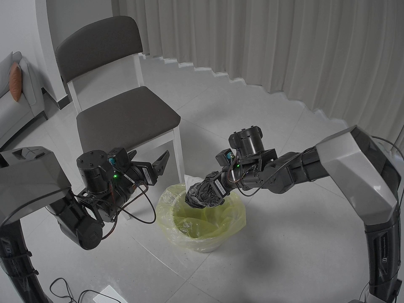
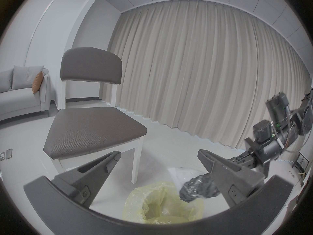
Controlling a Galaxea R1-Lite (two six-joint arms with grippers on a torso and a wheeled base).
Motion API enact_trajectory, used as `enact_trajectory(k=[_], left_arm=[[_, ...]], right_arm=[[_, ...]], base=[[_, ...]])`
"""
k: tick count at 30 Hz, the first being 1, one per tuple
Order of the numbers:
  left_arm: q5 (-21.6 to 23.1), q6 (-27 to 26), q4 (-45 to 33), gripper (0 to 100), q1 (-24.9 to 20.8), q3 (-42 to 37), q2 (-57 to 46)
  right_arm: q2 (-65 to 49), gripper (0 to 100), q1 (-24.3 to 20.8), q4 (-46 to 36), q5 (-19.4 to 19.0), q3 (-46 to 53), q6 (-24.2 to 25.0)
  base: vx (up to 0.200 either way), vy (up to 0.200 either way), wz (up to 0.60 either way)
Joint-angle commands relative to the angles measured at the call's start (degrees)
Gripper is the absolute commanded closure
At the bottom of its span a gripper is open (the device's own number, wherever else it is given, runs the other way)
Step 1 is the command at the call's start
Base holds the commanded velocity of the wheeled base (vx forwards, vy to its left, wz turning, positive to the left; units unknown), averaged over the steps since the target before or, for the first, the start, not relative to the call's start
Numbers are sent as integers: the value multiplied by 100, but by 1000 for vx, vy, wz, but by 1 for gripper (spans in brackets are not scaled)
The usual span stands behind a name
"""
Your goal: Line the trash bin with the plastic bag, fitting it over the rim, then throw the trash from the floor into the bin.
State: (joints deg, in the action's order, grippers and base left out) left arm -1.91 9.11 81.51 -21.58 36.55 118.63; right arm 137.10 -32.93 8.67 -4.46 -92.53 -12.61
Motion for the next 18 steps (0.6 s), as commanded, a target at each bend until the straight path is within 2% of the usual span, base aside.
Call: enact_trajectory(k=[1, 11, 18], left_arm=[[-2, 3, 155, 0, 13, -16, 108], [7, 3, 225, 0, 13, -7, 187], [7, 3, 234, 0, 22, -7, 178]], right_arm=[[828, 100, 217, -190, -11, -697, 12], [1663, 100, 779, -928, -11, -2068, 346], [1539, 100, 674, -1007, -11, -1989, 478]], base=[[0, 0, 0], [0, 0, 0], [0, 0, 0]])
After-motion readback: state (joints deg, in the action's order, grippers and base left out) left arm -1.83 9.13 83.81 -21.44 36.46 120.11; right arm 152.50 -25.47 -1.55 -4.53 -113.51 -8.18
